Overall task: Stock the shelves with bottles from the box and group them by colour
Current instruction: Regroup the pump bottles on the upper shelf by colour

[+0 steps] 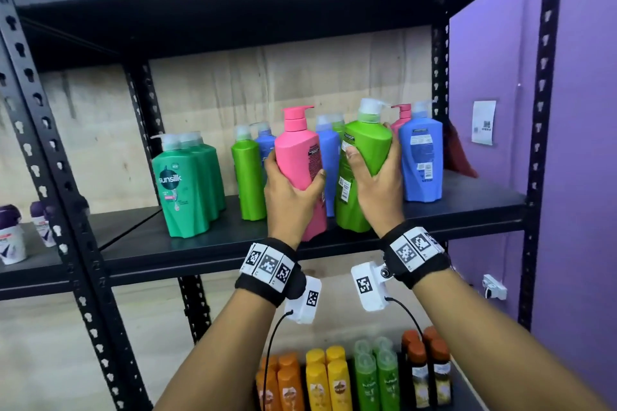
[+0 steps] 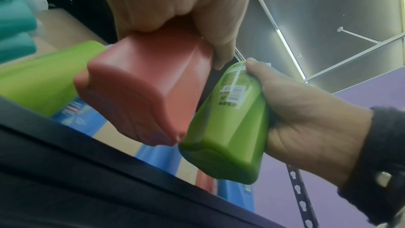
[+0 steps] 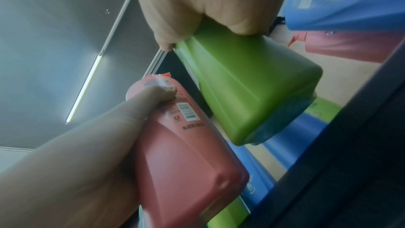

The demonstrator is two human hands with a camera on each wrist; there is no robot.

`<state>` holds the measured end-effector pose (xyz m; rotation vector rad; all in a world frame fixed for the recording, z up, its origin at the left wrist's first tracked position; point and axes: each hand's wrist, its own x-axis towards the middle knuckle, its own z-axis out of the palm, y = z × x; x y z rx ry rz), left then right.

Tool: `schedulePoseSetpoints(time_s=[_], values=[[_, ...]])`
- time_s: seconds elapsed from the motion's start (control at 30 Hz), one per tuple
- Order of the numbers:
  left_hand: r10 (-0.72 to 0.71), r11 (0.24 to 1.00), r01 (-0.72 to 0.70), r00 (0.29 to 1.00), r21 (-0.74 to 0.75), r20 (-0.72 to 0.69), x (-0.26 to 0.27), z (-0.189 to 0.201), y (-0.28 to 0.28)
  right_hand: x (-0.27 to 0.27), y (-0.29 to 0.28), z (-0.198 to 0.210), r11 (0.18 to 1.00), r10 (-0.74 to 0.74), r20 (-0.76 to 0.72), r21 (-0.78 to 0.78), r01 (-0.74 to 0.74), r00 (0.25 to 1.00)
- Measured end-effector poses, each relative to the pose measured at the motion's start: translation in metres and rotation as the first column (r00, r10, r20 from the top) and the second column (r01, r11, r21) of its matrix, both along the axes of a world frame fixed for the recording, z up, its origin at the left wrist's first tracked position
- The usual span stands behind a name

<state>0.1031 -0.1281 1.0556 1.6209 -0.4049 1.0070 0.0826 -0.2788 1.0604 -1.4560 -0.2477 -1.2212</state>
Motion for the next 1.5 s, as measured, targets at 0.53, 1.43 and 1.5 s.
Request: schedulePoseSetpoints(time_s=[0.53, 1.43, 1.5], values=[[-0.019, 0.999, 0.016, 0.995, -0.031, -0.101, -0.008, -0.006, -0.125, -0.009, -0.16, -0.005, 0.982, -0.11, 0.071, -0.149, 0.119, 0.991], [-0.017, 0.992, 0.055, 0.95, 0.115, -0.311, 0.075, 0.011, -0.178, 0.071, -0.269, 0.044, 0.892, -0.335, -0.412, -0.429, 0.145, 0.847], [-0.015, 0.99, 0.058, 0.947, 0.125, -0.321, 0.077, 0.012, -0.179, 0.072, -0.268, 0.046, 0.885, -0.358, -0.43, -0.438, 0.155, 0.828]])
